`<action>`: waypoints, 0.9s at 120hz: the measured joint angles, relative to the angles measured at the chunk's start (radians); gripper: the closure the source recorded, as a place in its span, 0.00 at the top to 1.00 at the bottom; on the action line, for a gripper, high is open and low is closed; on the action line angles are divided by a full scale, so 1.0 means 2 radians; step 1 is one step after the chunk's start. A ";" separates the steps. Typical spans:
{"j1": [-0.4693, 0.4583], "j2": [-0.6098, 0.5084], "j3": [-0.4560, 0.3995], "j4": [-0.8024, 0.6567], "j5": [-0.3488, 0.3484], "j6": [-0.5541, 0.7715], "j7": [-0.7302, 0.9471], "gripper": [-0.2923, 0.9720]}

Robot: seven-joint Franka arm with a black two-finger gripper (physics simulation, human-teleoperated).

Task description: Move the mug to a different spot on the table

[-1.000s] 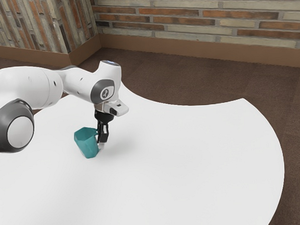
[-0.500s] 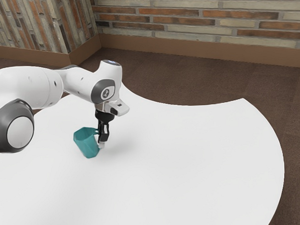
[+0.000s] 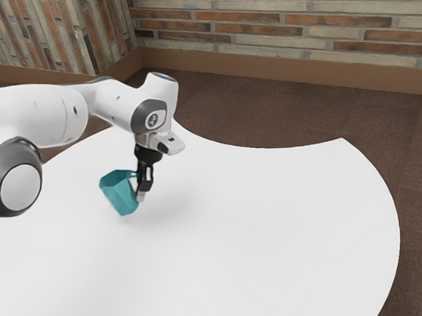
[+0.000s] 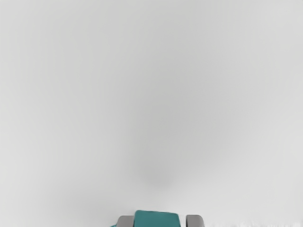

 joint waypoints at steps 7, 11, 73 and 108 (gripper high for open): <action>-0.007 -0.018 -0.001 -0.024 -0.002 -0.001 -0.004 0.19; -0.012 -0.028 -0.003 -0.039 -0.003 0.000 -0.007 0.19; -0.055 -0.052 -0.078 -0.102 -0.008 0.057 -0.083 0.18; -0.058 -0.052 -0.078 -0.115 -0.011 0.086 -0.121 0.18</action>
